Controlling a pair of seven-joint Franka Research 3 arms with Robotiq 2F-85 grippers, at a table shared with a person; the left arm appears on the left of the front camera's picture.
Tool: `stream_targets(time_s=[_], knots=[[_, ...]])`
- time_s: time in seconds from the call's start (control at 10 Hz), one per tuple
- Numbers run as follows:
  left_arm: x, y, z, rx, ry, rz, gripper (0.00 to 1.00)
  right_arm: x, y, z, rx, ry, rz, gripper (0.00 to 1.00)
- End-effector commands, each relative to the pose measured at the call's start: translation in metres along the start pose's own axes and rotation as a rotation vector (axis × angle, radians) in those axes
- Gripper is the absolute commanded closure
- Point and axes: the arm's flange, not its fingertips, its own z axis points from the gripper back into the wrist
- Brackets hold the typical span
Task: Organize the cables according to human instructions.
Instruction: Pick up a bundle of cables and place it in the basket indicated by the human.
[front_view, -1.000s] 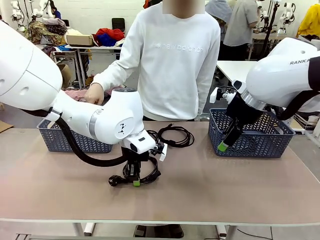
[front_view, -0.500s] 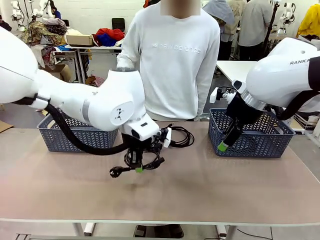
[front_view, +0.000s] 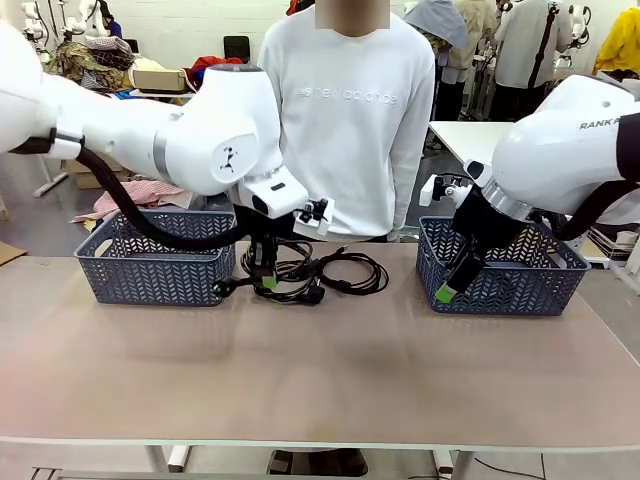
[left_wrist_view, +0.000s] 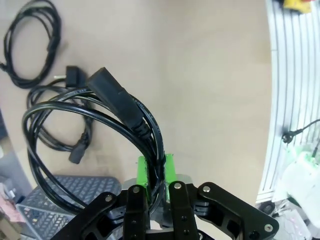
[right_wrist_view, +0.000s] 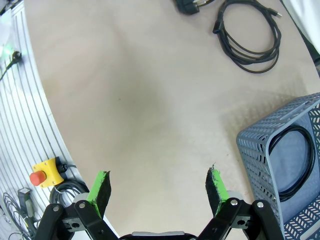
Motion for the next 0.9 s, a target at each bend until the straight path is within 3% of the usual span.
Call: stream_targets(time_s=[0.0, 0.6, 0.7, 0.8], knots=[[-0.006, 0.018, 0.007, -0.011, 0.020, -0.025, 1.00, 0.002, -0.001, 0.002, -0.005, -0.003, -0.001, 0.00], [-0.004, 0.009, 0.004, -0.003, 0.002, -0.005, 1.00, 0.002, -0.001, 0.002, -0.005, -0.003, -0.001, 0.00], [0.001, 0.014, 0.002, -0.012, 0.001, -0.012, 0.85, 0.002, -0.001, 0.002, -0.005, -0.003, -0.001, 0.00], [-0.002, 0.015, 0.005, 0.015, 0.006, -0.019, 0.85, 0.002, -0.001, 0.002, -0.005, -0.003, -0.001, 0.00]])
